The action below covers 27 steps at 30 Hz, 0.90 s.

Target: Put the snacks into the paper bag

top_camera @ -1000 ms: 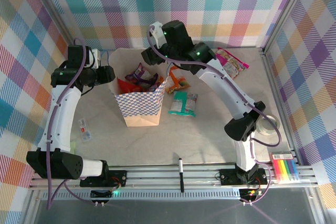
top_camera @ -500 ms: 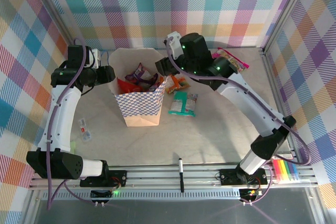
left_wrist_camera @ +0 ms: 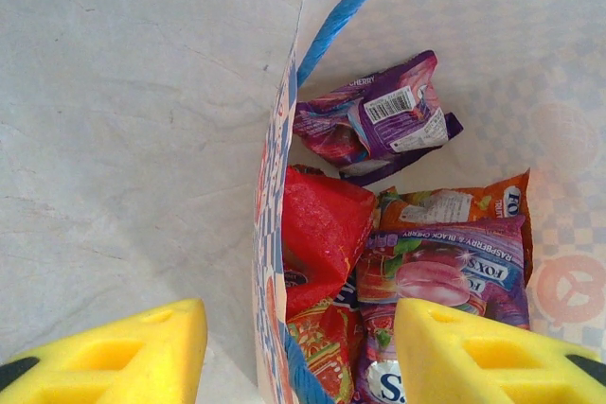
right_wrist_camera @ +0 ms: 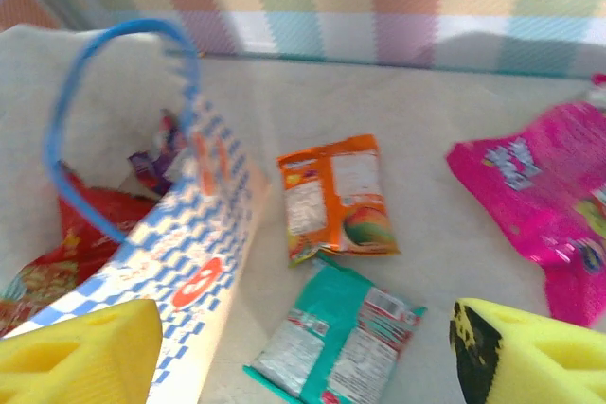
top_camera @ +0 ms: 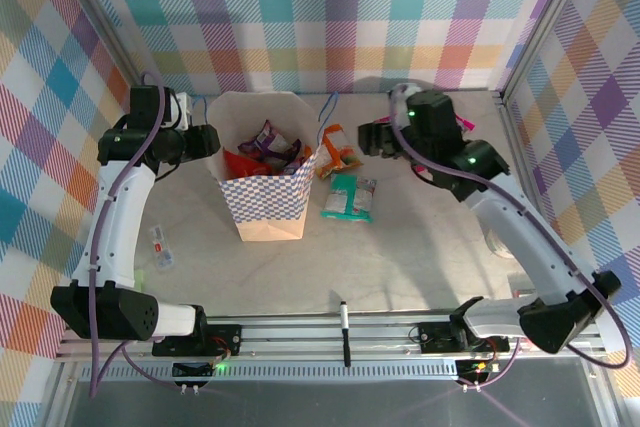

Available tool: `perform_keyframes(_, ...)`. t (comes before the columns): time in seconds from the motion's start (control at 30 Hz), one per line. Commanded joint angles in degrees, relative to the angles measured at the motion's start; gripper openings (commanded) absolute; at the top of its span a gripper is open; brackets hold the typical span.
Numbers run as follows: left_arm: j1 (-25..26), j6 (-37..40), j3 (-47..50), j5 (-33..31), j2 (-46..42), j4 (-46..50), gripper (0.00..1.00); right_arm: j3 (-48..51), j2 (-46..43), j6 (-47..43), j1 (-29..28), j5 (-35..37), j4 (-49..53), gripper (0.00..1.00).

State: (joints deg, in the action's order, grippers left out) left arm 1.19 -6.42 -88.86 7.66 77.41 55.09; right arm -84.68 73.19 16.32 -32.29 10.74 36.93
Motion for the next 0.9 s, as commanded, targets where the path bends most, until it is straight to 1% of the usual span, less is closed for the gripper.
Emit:
perform_keyframes(0.0,0.5,0.0,-2.4,0.4,0.5,0.6,0.55,2.7,-2.6,6.3,3.6,-3.7,-0.9,0.8)
perform_keyframes(0.2,0.8,-0.1,-2.4,0.0,0.6,0.9,0.56,6.5,-2.5,10.1,7.3,-5.4,1.5,0.81)
perform_keyframes(0.3,1.0,0.2,-2.3,-0.7,0.5,1.4,0.56,8.4,-2.1,11.7,7.7,-4.3,1.9,0.81)
perform_keyframes(0.43,1.1,0.2,-1.9,-1.7,0.3,1.5,0.56,10.0,-0.3,13.2,8.5,-5.7,2.9,0.82)
perform_keyframes(0.5,1.1,-0.1,-1.8,-1.8,0.3,1.5,0.56,10.9,0.7,14.1,8.9,-7.0,3.1,0.84)
perform_keyframes(0.6,1.3,-0.4,-1.8,-1.8,0.4,1.6,0.56,12.6,2.2,15.6,10.5,-9.8,3.1,0.89)
perform_keyframes(0.73,1.7,-0.3,-2.4,-1.6,0.7,2.2,0.57,15.0,3.4,16.5,12.8,-12.9,2.8,0.9)
perform_keyframes(0.87,2.2,-0.1,-2.8,-1.1,1.5,2.7,0.57,18.4,4.4,17.3,13.8,-16.8,0.5,0.9)
